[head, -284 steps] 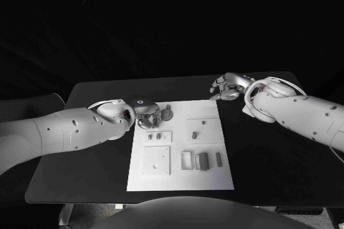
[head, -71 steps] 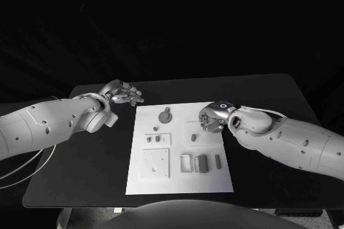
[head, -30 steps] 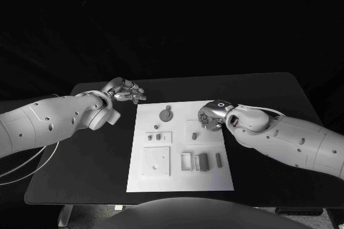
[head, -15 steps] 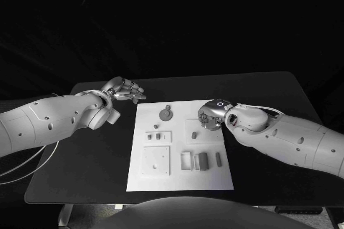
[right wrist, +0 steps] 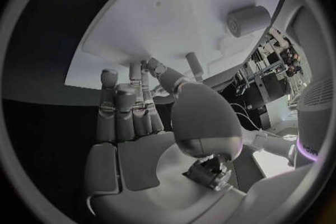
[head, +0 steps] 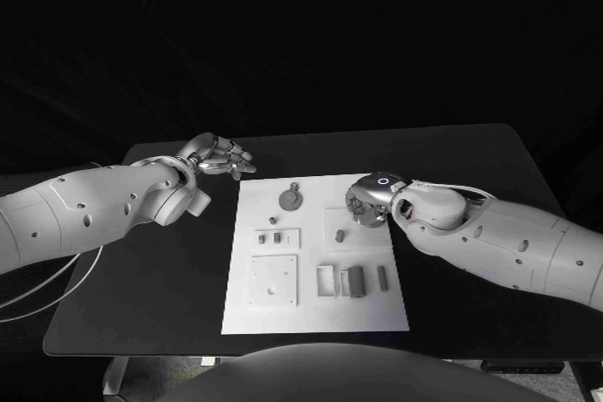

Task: Assemble the parts on the task board

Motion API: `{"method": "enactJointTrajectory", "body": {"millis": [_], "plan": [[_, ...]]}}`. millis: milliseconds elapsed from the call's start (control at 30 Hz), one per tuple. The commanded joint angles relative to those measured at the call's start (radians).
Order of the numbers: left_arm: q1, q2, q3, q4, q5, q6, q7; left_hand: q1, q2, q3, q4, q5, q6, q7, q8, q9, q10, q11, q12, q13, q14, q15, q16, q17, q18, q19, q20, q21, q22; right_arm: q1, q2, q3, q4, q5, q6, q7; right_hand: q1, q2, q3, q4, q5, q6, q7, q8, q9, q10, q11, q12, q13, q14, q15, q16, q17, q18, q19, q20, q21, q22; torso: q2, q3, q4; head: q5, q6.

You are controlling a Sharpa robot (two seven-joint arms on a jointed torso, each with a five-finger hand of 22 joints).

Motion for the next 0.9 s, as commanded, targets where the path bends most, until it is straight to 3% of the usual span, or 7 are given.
{"method": "enactJointTrajectory", "body": {"millis": [33, 267, 667, 900], "plan": [[0.002, 0.001, 0.001, 0.003, 0.006, 0.003, 0.002, -0.004, 0.005, -0.005, 0.001, 0.001, -0.007, -0.002, -0.004, -0.001, -0.006, -0.002, 0.000, -0.001, 0.007, -0.001, -0.004, 0.002, 0.020, 0.009, 0.001, -0.004, 0.000, -0.012, 0.000, -0.010, -0.006, -0.027, 0.056, -0.020, 0.030, -0.005, 0.045, 0.009, -0.002, 0.014, 0.001, 0.004, -0.002, 0.016, -0.001, -0.007, -0.001, 0.005, -0.009, 0.002, 0.001, 0.022, 0.005, -0.005, 0.000, 0.000, 0.000, 0.0000, -0.0001, 0.000, -0.002], [0.003, 0.001, 0.001, 0.003, 0.006, 0.001, 0.003, -0.003, 0.005, -0.006, 0.002, 0.001, -0.007, -0.002, -0.003, -0.001, -0.007, -0.002, 0.000, -0.001, 0.010, -0.002, -0.003, 0.004, 0.020, 0.012, 0.000, -0.004, 0.000, -0.012, 0.002, -0.011, 0.000, -0.039, 0.031, -0.025, 0.030, -0.007, 0.099, 0.004, -0.001, 0.038, -0.007, 0.011, -0.002, 0.043, -0.009, -0.009, 0.003, 0.017, -0.018, 0.001, 0.003, 0.022, 0.019, -0.006, 0.003, 0.003, 0.001, 0.0001, 0.0005, 0.000, -0.003], [0.003, -0.001, 0.002, 0.003, 0.006, 0.000, 0.004, -0.001, 0.005, -0.006, 0.002, 0.001, -0.007, -0.002, -0.003, -0.001, -0.007, -0.002, 0.001, -0.001, 0.013, -0.003, -0.003, 0.006, 0.021, 0.014, -0.001, -0.003, 0.001, -0.012, -0.001, -0.011, 0.007, -0.042, 0.025, -0.030, 0.026, -0.009, 0.111, 0.004, -0.001, 0.053, -0.013, 0.016, -0.001, 0.061, -0.016, -0.009, 0.006, 0.024, -0.024, 0.000, 0.004, 0.022, 0.026, -0.010, 0.005, 0.004, 0.000, 0.0008, -0.0005, 0.004, -0.003], [0.003, -0.001, 0.002, -0.003, 0.006, 0.001, 0.003, -0.001, 0.005, -0.006, 0.002, 0.001, -0.007, -0.002, -0.002, -0.001, -0.007, -0.002, 0.001, -0.001, 0.013, -0.003, -0.003, 0.007, 0.021, 0.015, -0.001, -0.003, 0.001, -0.012, -0.009, -0.011, 0.018, -0.042, -0.017, -0.035, 0.024, -0.011, 0.114, 0.004, -0.001, 0.057, -0.015, 0.018, 0.000, 0.067, -0.018, -0.009, 0.007, 0.025, -0.027, 0.000, 0.005, 0.022, 0.029, -0.011, 0.006, 0.005, 0.000, 0.0013, -0.0006, 0.005, -0.003]]}}
